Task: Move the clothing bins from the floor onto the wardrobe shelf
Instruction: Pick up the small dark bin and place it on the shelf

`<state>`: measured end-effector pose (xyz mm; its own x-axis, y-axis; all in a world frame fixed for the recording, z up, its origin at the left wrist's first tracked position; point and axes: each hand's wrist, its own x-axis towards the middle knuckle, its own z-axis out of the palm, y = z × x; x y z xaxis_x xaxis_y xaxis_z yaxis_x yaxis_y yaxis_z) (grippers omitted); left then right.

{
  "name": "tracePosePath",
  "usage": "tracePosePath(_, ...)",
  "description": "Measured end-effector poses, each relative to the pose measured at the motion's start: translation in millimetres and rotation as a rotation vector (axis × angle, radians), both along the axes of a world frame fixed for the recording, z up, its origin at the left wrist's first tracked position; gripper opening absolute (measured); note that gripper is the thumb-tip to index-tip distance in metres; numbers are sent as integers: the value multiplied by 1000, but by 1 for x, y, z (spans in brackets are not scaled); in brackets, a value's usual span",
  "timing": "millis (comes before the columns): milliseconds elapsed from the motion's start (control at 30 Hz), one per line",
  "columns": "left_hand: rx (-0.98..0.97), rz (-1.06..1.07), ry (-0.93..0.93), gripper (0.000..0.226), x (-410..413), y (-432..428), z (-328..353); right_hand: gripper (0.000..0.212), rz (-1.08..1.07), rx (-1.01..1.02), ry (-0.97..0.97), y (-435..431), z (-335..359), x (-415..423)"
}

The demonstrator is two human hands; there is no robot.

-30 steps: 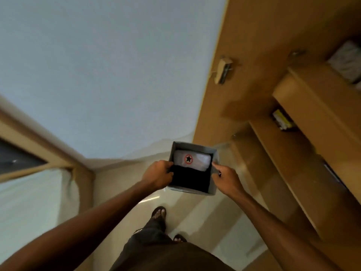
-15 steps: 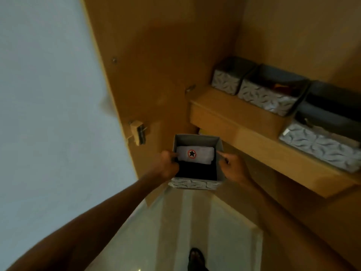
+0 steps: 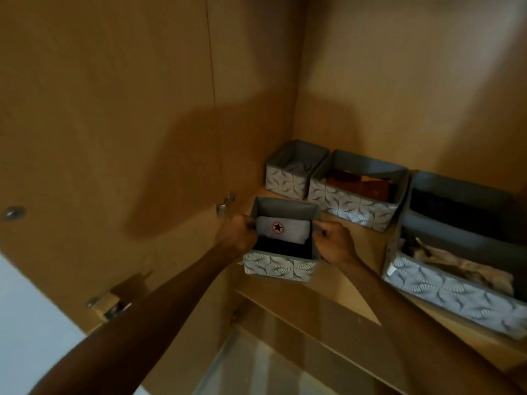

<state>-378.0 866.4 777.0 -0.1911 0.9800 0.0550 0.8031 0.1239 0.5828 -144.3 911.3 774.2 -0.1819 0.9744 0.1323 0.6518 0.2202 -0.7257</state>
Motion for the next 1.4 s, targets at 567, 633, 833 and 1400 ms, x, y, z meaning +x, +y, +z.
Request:
tracePosePath(567,-66,-301,462,89,-52,102,-31,75,77,-443,266,123,-25,-54)
tracePosePath(633,-114,-323,518,87,-54,101,-31,75,128,-344,132,124,-28,-57)
tracePosePath(833,-206,-289,538,86,-53,115,-32,60,99,-205,124,127,-31,-71)
tracePosePath(1400,-233,-169,443,90,-61,126,-37,48,202,-191,155,136,-35,-100)
